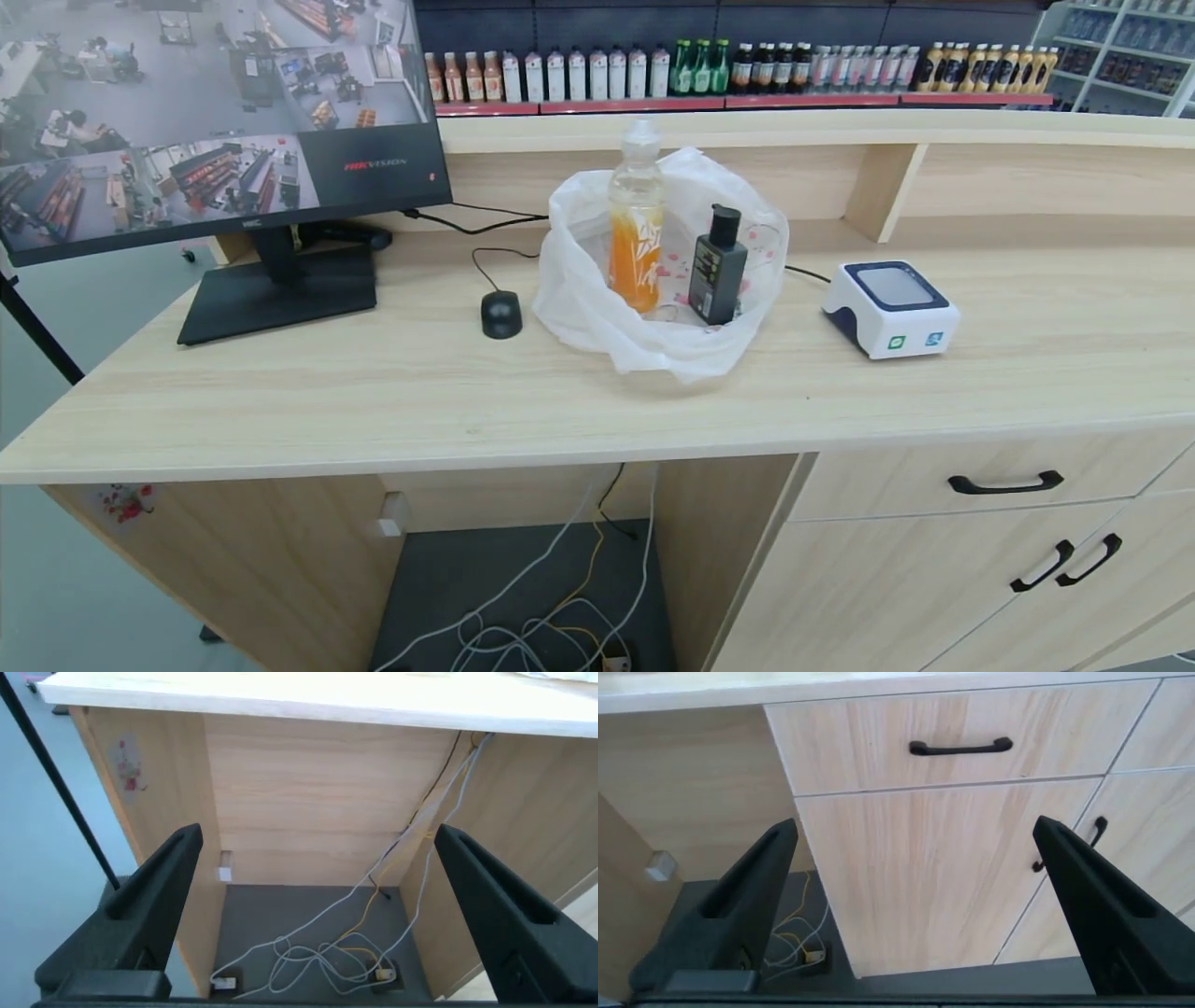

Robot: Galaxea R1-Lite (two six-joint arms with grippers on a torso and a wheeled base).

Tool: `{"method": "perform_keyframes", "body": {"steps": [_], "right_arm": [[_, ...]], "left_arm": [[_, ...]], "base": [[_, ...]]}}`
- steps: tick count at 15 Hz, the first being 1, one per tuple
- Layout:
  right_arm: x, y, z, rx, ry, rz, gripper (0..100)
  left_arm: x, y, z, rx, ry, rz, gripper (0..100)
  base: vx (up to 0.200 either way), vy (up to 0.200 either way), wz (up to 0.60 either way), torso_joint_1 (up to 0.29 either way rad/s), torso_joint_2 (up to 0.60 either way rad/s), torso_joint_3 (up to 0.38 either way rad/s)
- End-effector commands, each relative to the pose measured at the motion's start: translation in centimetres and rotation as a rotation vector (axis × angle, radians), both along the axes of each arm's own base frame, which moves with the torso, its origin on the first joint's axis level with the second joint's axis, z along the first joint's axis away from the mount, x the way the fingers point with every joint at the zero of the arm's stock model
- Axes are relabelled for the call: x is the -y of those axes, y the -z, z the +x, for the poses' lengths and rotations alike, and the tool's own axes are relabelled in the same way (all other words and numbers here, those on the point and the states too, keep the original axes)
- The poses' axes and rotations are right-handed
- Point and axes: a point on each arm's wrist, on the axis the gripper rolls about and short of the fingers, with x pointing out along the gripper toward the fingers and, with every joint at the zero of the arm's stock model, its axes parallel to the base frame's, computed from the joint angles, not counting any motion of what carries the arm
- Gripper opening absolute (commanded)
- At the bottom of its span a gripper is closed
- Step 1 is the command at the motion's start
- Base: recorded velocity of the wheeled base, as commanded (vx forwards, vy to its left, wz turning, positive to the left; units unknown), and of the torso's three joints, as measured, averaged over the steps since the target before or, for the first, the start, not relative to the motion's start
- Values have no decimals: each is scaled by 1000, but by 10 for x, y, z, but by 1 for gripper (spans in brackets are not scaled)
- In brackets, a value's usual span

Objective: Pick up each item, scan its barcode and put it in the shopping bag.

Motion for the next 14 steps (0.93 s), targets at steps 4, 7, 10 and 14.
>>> {"method": "perform_keyframes", "body": {"steps": [4, 7, 10, 14], "right_arm": [[0, 0, 0, -2, -8, -14, 100], [0, 0, 0, -1, -8, -9, 100], [0, 0, 0, -1, -8, -9, 100], [0, 0, 0, -1, -8, -9, 100]], "left_arm": [[0, 0, 0, -1, 0, 0, 100], [0, 0, 0, -2, 0, 0, 100], [0, 0, 0, -1, 0, -3, 100], [0, 0, 0, -1, 0, -3, 100]], "base": [[0, -200, 150, 0, 2, 2], [0, -200, 0, 1, -1, 4], [0, -200, 0, 4, 6, 4], [0, -200, 0, 0, 6, 2]]}}
